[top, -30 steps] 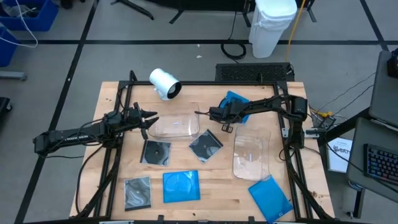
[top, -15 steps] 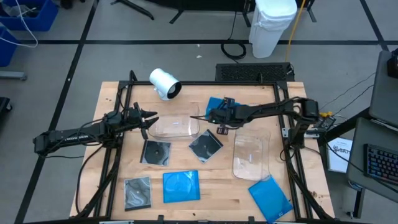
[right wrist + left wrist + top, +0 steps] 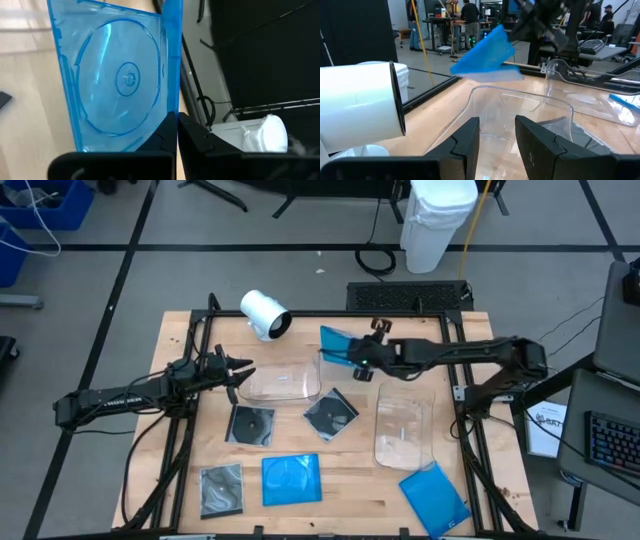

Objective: Pick & place jewel cases by type
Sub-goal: Put the top blue cd case into the right transparent bin

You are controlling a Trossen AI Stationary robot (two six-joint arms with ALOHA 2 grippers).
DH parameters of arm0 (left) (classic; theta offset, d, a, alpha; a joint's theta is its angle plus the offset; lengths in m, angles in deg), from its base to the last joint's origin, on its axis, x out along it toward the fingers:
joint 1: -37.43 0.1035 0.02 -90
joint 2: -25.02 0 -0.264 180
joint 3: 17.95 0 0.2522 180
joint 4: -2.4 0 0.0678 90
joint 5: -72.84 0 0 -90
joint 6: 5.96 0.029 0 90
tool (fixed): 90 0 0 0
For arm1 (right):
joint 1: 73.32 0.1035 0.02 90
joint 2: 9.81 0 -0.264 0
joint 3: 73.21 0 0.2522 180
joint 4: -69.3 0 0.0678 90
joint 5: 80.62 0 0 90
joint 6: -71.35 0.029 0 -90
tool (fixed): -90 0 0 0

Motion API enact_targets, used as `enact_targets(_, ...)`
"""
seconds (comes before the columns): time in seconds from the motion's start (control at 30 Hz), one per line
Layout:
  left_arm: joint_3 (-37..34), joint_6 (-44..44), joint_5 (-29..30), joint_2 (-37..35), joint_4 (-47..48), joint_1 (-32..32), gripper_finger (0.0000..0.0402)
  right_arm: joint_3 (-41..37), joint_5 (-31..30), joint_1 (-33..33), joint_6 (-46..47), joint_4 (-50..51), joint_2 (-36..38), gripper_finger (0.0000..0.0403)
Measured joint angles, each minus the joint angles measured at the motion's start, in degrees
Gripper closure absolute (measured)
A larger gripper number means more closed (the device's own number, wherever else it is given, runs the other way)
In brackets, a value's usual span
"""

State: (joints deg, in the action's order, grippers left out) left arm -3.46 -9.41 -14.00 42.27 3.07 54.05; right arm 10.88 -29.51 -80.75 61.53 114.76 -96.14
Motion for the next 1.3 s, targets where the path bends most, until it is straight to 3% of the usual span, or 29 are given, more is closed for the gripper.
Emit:
enact_targets(0.37, 0.0, 0.0, 0.0, 0.0, 0.0, 0.0, 0.0272, 0.0, 0.0, 4.8, -1.4, 1.3, 11.7, 0.0402)
enact_targets(0.7, 0.0, 0.0, 1.3, 0.0, 0.0, 0.0, 0.0272, 0.0, 0.2, 13.5, 6.7, 13.0, 21.6, 0.0402)
enact_targets(1.0, 0.0, -0.3, 2.4, 0.0, 0.0, 0.0, 0.0272, 0.1, 10.6, 24.0, 13.8, 17.5, 26.6, 0.0403)
enact_targets(1.3, 0.0, -0.3, 2.4, 0.0, 0.0, 0.0, 0.0272, 0.1, 13.2, 36.3, 28.8, 26.3, 28.6, 0.0403)
